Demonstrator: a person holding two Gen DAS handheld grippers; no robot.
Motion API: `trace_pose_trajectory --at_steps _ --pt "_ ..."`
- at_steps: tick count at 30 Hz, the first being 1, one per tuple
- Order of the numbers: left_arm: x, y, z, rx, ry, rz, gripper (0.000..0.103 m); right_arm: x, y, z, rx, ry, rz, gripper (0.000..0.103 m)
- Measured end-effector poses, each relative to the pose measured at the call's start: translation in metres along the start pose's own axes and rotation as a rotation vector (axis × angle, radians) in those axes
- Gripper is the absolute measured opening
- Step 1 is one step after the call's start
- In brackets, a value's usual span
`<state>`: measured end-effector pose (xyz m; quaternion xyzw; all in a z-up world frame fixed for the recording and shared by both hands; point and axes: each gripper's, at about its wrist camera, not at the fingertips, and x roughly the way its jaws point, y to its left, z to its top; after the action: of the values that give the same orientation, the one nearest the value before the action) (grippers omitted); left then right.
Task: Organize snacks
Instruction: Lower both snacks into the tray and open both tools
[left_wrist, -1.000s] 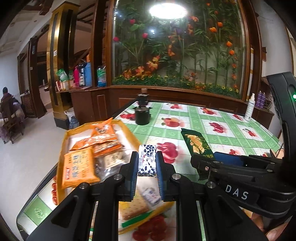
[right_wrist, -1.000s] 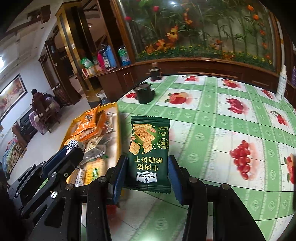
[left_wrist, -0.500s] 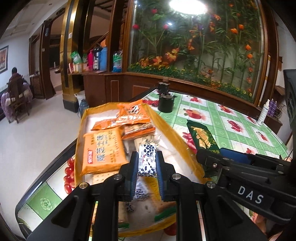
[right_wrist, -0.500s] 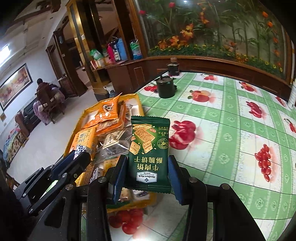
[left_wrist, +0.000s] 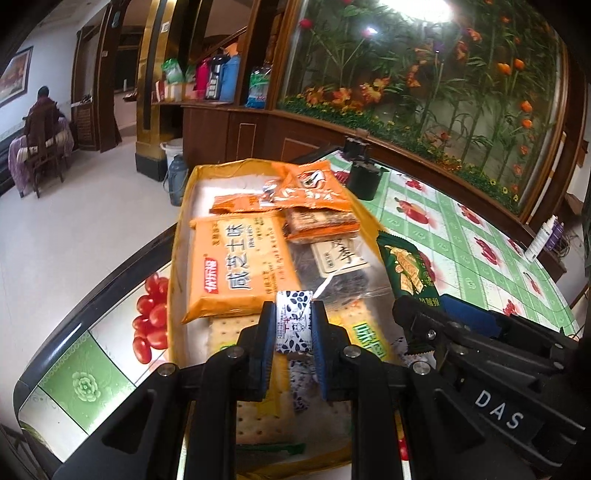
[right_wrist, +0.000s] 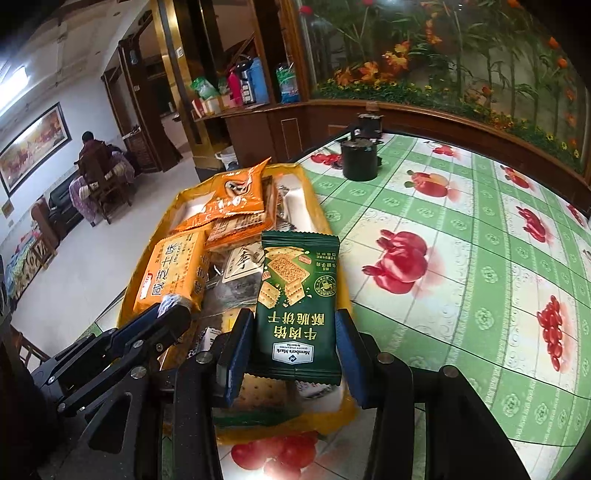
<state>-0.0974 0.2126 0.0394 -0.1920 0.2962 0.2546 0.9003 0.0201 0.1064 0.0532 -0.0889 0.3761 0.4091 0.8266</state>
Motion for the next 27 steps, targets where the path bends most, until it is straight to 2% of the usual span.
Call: trace_pose_trajectory --at_steps 13,21,23,27 --pt "0.006 0.0 0.001 -0.01 0.01 0.056 0.018 0.018 0.0 -0.002 0.012 0.037 0.037 0.049" --pt "0.012 -0.003 0.002 0.003 0.031 0.139 0.019 0.019 0.004 -0.006 -0.008 0.018 0.028 0.049" --pt "0.012 -0.007 0.001 0.018 0.025 0.169 0.021 0.017 0.002 -0.009 -0.02 0.0 0.037 0.049" --pt "0.012 -0.006 -0.001 0.015 0.028 0.217 0.036 0.016 -0.002 -0.011 -0.027 -0.008 0.023 0.049"
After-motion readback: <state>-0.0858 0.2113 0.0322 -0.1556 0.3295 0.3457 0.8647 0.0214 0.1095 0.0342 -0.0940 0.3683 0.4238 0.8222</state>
